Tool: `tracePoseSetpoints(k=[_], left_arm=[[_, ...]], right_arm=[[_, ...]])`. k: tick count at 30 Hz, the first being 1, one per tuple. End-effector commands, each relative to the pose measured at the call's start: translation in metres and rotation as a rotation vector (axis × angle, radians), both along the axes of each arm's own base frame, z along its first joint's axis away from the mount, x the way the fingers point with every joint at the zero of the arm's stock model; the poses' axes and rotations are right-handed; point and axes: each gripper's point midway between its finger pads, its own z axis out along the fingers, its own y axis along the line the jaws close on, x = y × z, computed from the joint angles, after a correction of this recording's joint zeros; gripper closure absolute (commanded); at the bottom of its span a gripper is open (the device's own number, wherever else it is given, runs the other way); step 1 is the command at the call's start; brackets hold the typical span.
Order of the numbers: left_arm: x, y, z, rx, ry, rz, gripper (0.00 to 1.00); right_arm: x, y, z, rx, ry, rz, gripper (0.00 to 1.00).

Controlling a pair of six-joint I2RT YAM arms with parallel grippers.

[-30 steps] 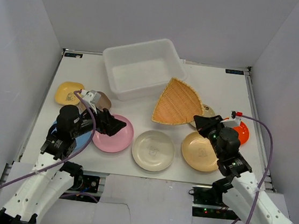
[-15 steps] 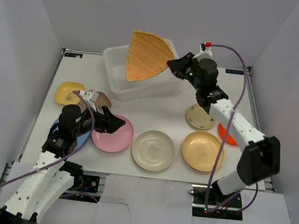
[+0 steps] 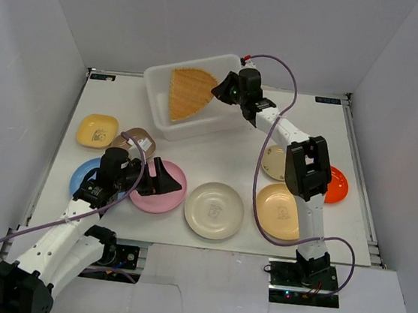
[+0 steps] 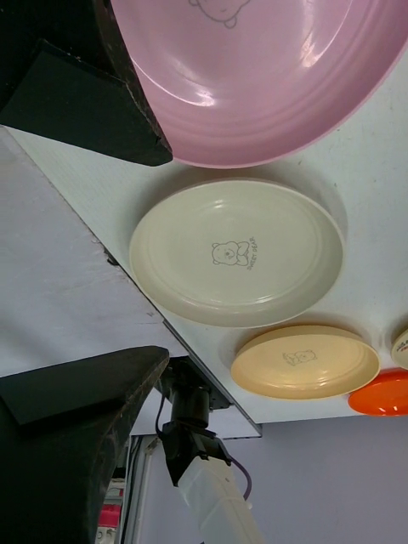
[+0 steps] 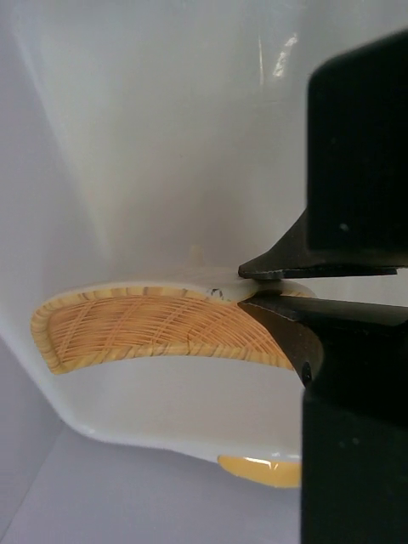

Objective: Place the plates into the plastic bin on the countertop

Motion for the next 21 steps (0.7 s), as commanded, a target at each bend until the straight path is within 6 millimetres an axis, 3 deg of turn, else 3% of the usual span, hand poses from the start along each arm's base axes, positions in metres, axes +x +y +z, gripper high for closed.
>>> tracePoseSetpoints(k=[1,6,9,10,12,16,19,20,21], left_arm=[[-0.001,-0.006,0.006,-0.020,-0.007,-0.033,0.02],[0.002,-0.008,0.001,-0.002,0.019,-0.039,0.03],[0.002,-0.013,-0.005,0.015,0.054,-0.041,0.04],[0.001,-0.014,-0.008,0.021,0.069,-0.038,0.04],[-0.004,-0.017,-0.016,0.044,0.097,-0.037,0.06],[-0.003,-0.003,-0.032,0.176,0.144,0.027,0.11],[0.004,-0.001,-0.029,0.225,0.144,0.045,0.14],[0.008,0.001,-0.029,0.247,0.137,0.062,0.15],[0.012,0.003,-0.030,0.264,0.136,0.071,0.18]], right_arm=[[0.010,-0.001,0.061,0.080,-0.126,-0.004,0.92],[0.013,-0.005,0.025,0.040,-0.061,-0.025,0.92],[0.012,-0.009,0.010,0.007,-0.036,-0.040,0.73],[0.012,-0.011,0.009,-0.001,-0.035,-0.046,0.58],[0.011,-0.014,0.010,-0.020,-0.042,-0.045,0.47],[0.005,-0.022,0.033,-0.052,-0.079,-0.045,0.36],[-0.005,-0.029,0.058,-0.067,-0.120,-0.037,0.36],[-0.011,-0.031,0.057,-0.077,-0.115,-0.023,0.36],[-0.020,-0.035,0.078,-0.069,-0.144,-0.017,0.36]])
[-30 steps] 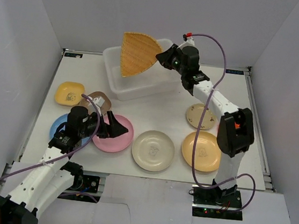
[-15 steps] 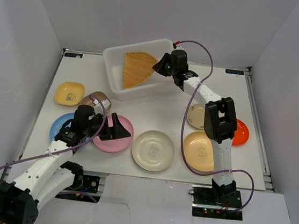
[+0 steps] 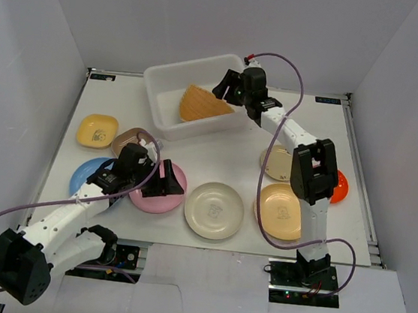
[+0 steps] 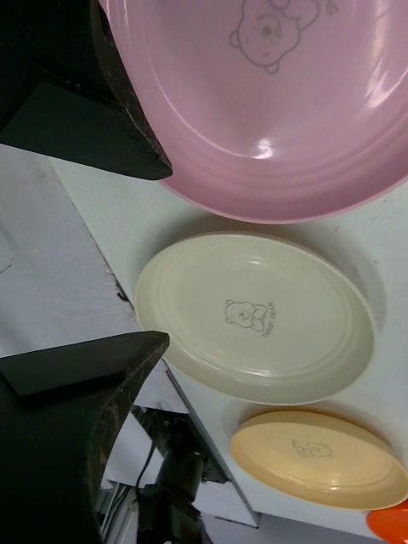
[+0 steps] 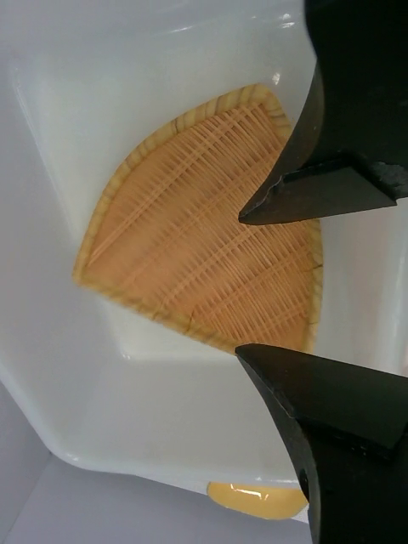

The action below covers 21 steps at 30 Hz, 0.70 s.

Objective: Place the plates into the plastic bin on the countertop

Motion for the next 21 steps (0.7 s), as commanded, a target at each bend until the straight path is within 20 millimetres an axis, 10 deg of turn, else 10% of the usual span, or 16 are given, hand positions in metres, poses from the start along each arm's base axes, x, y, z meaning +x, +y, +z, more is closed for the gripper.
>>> tracePoseSetpoints(k=[1,3,7,8,9,12,21], left_arm=[[0.024,0.010,0.008,0.109,-0.051,0.062,0.18],[0.029,0.010,0.005,0.146,-0.050,0.067,0.21],[0.043,0.008,-0.010,0.253,-0.034,0.085,0.22],[0.049,0.005,-0.007,0.272,-0.053,0.090,0.22],[0.053,0.003,-0.007,0.288,-0.054,0.094,0.22],[0.068,-0.004,-0.010,0.360,-0.077,0.114,0.23],[0.110,-0.011,-0.037,0.496,-0.099,0.174,0.27]], right_arm=[[-0.026,-0.018,0.080,-0.007,-0.144,0.032,0.36],[-0.050,-0.028,0.104,-0.004,-0.174,0.049,0.36],[-0.117,-0.051,0.084,-0.035,-0.139,0.094,0.39],[-0.141,-0.057,0.043,-0.066,-0.075,0.107,0.41],[-0.161,-0.065,0.057,-0.047,-0.111,0.110,0.43],[-0.212,-0.092,0.017,-0.083,-0.055,0.091,0.51],[-0.286,-0.175,-0.067,-0.272,0.100,-0.077,0.46]])
